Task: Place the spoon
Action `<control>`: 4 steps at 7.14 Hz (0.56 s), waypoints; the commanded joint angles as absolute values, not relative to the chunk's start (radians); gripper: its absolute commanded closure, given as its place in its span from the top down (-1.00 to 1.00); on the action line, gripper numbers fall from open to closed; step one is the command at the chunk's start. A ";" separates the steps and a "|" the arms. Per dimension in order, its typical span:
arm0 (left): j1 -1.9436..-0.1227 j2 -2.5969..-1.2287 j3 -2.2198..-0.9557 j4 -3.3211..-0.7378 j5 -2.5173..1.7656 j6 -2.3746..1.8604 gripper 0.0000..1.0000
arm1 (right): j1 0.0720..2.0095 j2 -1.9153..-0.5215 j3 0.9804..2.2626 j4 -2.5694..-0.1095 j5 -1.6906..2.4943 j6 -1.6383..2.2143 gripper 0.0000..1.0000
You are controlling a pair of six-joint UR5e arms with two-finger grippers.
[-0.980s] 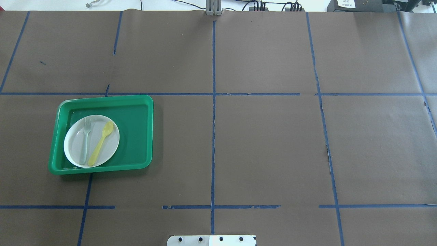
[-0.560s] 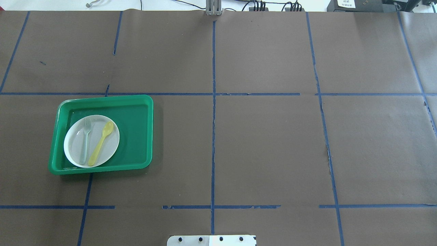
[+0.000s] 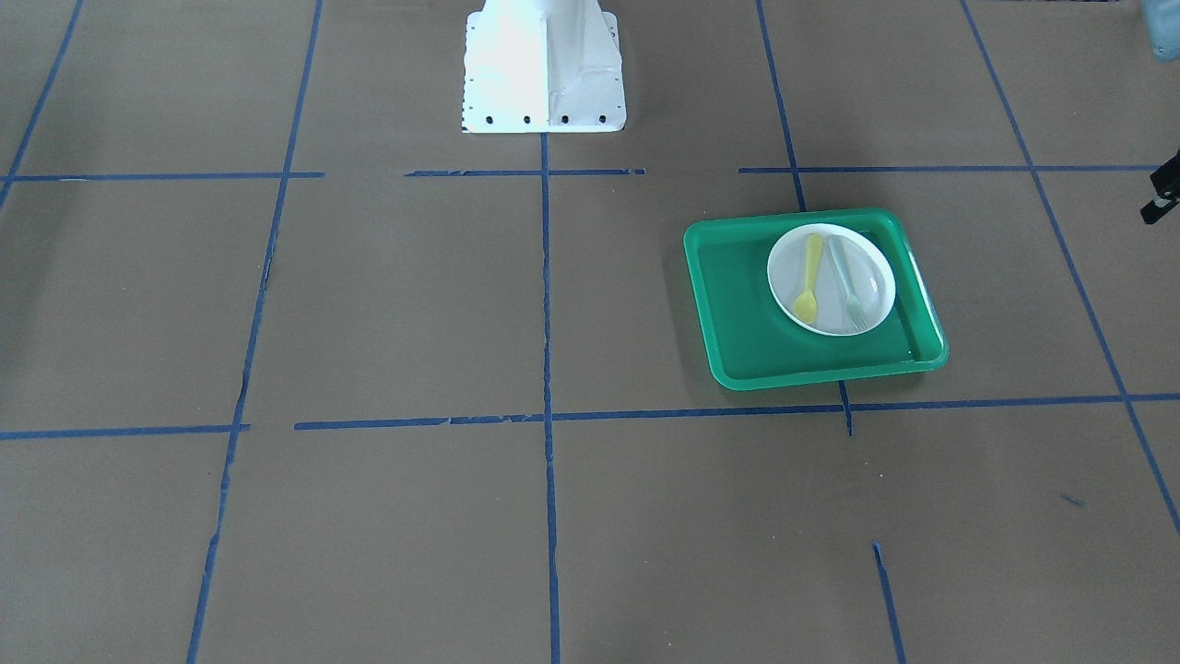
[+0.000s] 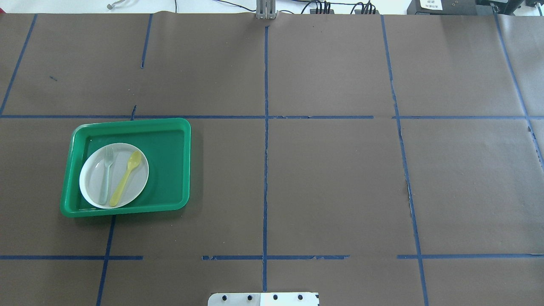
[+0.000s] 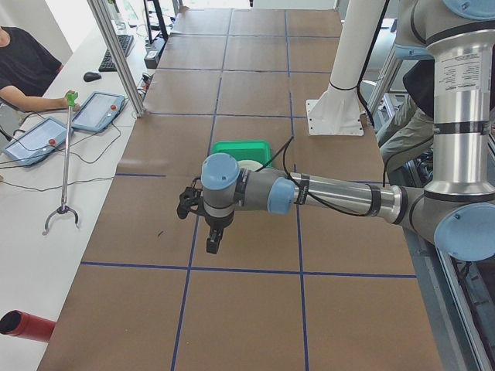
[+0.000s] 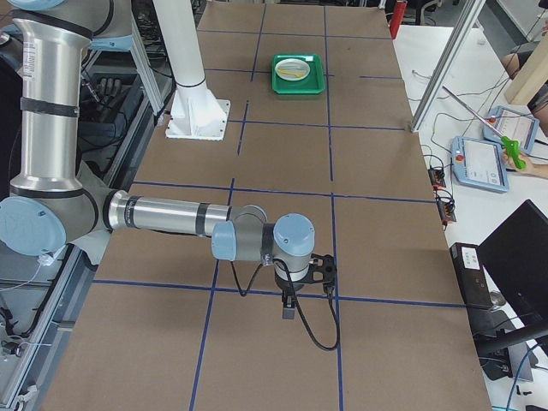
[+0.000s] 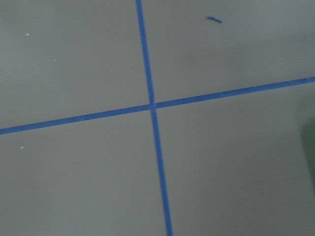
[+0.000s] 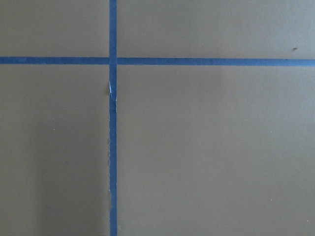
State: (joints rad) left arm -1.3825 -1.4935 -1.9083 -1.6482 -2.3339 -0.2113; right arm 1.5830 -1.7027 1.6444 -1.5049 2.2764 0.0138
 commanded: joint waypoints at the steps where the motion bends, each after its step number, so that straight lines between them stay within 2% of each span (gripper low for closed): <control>1: -1.188 -1.579 -1.948 -1.649 -2.329 -0.499 1.00 | 1.583 -1.703 1.644 -1.505 2.276 0.014 1.00; 4: -0.967 -1.702 -1.933 -1.649 -2.205 -0.835 1.00 | 1.583 -1.703 1.644 -1.505 2.276 0.014 1.00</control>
State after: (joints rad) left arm -1.0575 -1.6557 -1.9398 -1.6490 -2.2597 -0.7094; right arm 1.5830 -1.7027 1.6444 -1.5048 2.2764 0.0138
